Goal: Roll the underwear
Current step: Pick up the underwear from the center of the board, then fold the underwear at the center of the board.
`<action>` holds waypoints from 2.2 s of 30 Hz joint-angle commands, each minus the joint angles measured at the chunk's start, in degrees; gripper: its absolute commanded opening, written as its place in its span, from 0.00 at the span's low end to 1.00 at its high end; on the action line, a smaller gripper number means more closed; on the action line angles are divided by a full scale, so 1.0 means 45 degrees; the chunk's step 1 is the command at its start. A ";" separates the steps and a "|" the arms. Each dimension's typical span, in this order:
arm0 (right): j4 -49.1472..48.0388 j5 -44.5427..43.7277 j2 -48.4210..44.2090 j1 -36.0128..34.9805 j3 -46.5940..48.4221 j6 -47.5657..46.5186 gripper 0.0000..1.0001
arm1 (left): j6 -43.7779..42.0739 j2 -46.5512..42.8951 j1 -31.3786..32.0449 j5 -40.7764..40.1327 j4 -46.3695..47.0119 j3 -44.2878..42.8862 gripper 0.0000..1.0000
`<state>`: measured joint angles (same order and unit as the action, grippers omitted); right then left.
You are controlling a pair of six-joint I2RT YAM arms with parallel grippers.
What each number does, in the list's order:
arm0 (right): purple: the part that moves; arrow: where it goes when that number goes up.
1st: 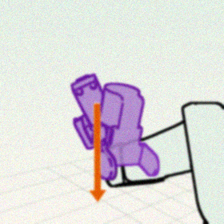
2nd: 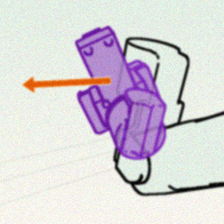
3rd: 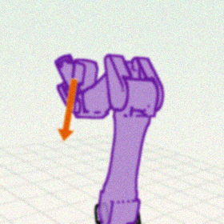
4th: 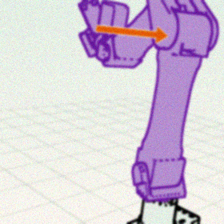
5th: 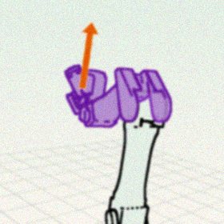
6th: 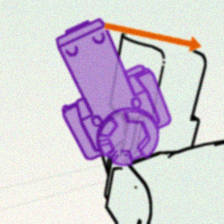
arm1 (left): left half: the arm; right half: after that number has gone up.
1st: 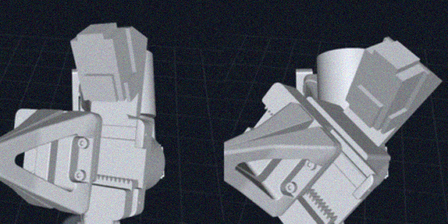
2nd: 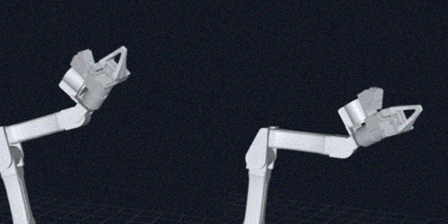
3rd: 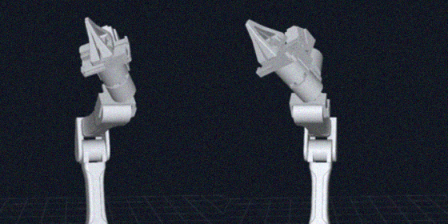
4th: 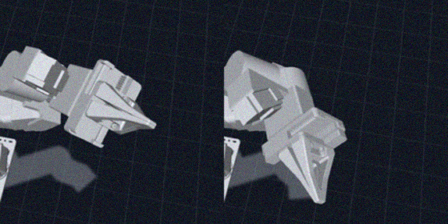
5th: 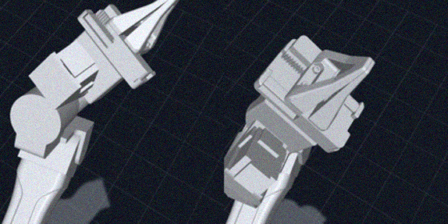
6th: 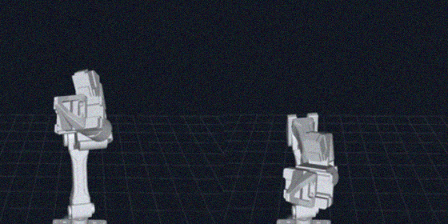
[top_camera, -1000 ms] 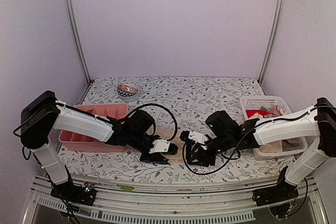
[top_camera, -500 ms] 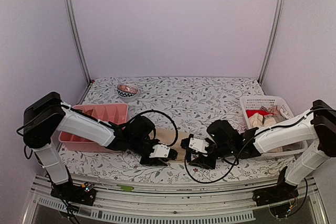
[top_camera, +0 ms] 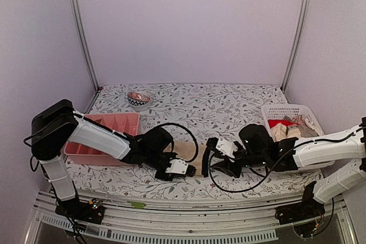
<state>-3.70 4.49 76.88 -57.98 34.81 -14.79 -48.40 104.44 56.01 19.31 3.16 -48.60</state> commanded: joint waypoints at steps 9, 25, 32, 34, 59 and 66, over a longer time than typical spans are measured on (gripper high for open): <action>-0.0222 0.0662 -0.0699 0.1170 0.0281 0.2586 0.32 | -0.0839 -0.1018 -0.0245 0.3015 -0.4356 -0.1094 0.00; -0.0494 0.5587 0.2424 0.3739 0.2659 0.7718 0.22 | -0.1705 0.0923 -0.1666 0.5099 -0.8328 -0.4701 0.00; -0.0565 0.7226 0.3111 0.4436 0.3375 0.8330 0.25 | -0.1569 0.2394 -0.2324 0.5340 -0.9129 -0.6194 0.00; -0.0565 0.7545 0.3235 0.4525 0.3425 0.8303 0.26 | -0.1578 0.2659 -0.2512 0.5476 -0.9340 -0.6597 0.00; 0.0195 0.8494 0.5224 0.5305 0.4087 0.9052 0.29 | -0.2876 0.5670 -0.3512 0.4969 -1.2071 -1.1267 0.00; 0.0399 0.8233 0.5527 0.5305 0.4192 0.9237 0.28 | -0.2931 0.5966 -0.3550 0.4901 -1.2083 -1.1466 0.00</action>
<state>-3.20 41.32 100.66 -34.39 52.31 26.04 -60.51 129.47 40.84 41.50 -49.65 -98.94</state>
